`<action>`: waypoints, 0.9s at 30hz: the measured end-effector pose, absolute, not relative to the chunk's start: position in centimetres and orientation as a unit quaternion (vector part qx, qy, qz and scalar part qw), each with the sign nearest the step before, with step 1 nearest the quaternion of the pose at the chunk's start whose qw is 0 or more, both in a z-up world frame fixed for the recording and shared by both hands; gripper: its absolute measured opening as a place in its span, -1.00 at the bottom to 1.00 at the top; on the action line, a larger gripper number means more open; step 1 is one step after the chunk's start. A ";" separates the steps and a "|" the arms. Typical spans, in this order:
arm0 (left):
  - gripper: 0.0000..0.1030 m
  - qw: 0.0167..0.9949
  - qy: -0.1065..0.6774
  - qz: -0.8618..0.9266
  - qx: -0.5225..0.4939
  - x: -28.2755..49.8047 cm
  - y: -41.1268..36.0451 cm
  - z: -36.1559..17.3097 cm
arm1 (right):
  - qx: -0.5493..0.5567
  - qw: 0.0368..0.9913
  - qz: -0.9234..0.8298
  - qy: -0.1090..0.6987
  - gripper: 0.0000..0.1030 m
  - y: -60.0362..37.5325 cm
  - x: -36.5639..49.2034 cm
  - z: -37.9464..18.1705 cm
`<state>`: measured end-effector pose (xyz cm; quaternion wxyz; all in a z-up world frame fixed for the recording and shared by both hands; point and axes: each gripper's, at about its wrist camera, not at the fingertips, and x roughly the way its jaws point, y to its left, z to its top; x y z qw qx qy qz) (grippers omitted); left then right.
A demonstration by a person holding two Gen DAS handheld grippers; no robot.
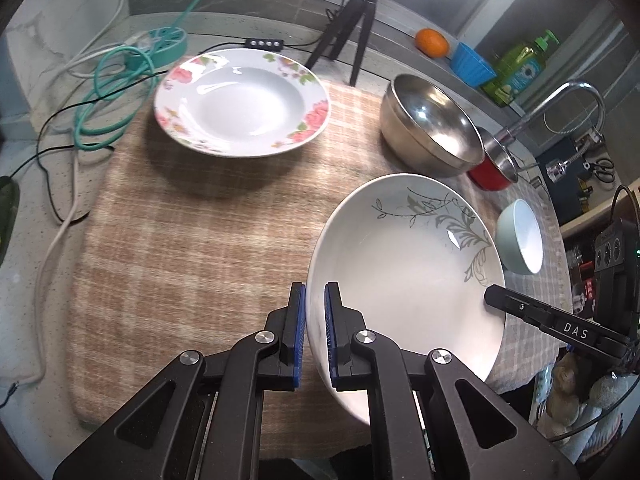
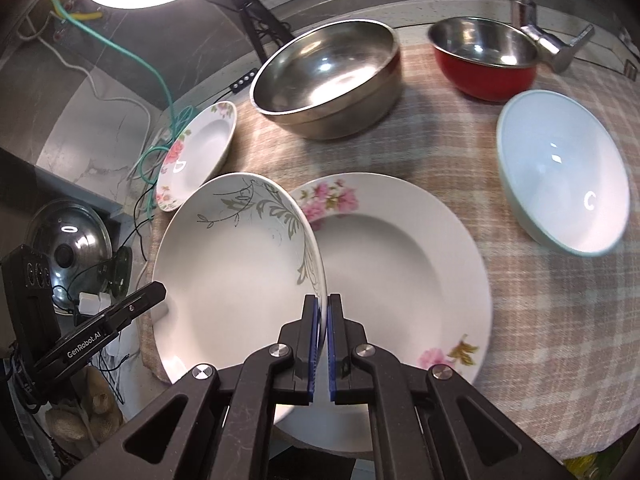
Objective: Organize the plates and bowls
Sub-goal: 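Lift the leaf-pattern plate with both grippers and lower it onto the pink-flower plate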
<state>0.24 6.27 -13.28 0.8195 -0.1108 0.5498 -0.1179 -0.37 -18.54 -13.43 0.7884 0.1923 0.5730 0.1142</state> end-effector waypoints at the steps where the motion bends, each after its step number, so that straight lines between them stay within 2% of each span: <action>1: -0.85 0.818 0.551 -0.121 -0.109 0.3 5.9 -13.4 | 0.194 0.789 0.110 0.573 -0.92 -19.0 -0.6 -13.5; 27: -0.85 0.799 0.576 -0.154 -0.079 0.6 0.2 -15.4 | 0.214 0.785 0.060 0.578 -0.92 -25.0 -2.3 -15.4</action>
